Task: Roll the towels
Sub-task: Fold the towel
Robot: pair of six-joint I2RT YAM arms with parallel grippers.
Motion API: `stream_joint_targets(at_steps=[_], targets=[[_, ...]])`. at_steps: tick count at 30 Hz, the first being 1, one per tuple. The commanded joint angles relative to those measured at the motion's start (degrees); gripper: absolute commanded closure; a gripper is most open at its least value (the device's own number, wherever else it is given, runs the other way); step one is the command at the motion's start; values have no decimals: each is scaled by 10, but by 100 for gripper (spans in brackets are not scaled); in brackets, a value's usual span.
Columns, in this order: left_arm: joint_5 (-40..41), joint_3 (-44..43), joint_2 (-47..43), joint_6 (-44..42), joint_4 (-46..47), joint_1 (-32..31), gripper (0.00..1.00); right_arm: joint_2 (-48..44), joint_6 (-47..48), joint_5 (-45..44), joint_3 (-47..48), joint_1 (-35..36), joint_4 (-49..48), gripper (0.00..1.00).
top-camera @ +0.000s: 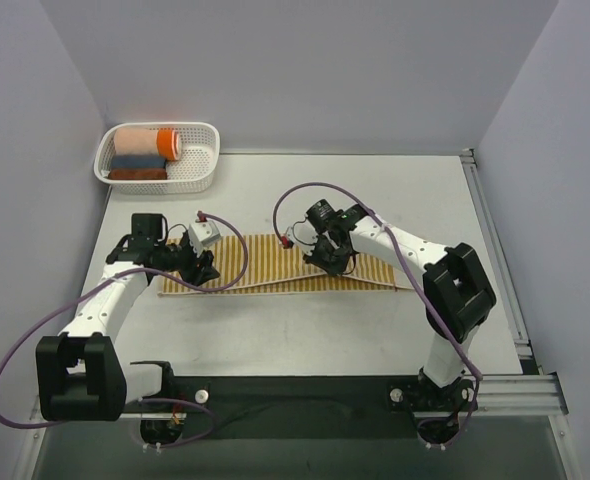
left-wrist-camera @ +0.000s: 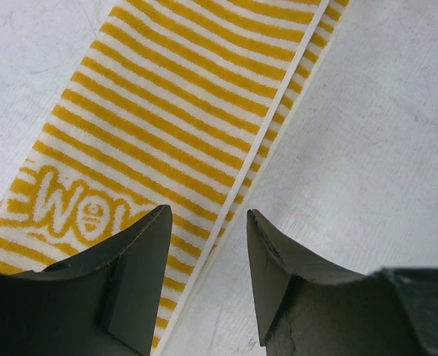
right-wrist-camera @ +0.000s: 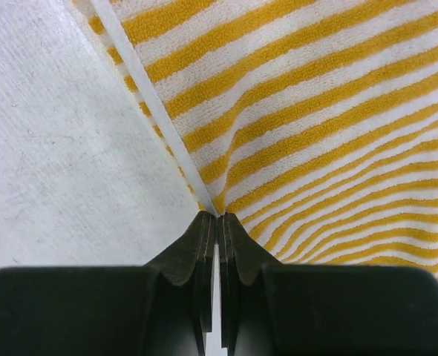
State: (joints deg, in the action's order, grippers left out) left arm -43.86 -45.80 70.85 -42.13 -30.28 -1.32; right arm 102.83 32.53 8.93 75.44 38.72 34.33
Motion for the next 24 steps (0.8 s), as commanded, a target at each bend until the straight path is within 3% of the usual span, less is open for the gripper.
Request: stream_joint_targets(at_steps=[1, 6, 14, 18, 21, 24], targets=[[-26, -28, 1, 6, -2, 4, 45, 2, 10, 17, -15, 4, 39, 100], [-20, -32, 8, 2, -7, 4, 45, 54, 7, 26, -27, 6, 29, 100], [-13, -32, 34, -6, -32, 7, 47, 48, 13, 38, -53, 7, 28, 98], [-31, -46, 70, 33, -33, 43, 50, 35, 3, 45, -49, -1, 39, 76], [-34, -66, 94, 70, -34, 70, 50, 9, -15, 83, -14, -24, 75, 68], [13, -89, 124, 135, -17, 69, 50, -16, -43, 139, 29, -87, 110, 64]])
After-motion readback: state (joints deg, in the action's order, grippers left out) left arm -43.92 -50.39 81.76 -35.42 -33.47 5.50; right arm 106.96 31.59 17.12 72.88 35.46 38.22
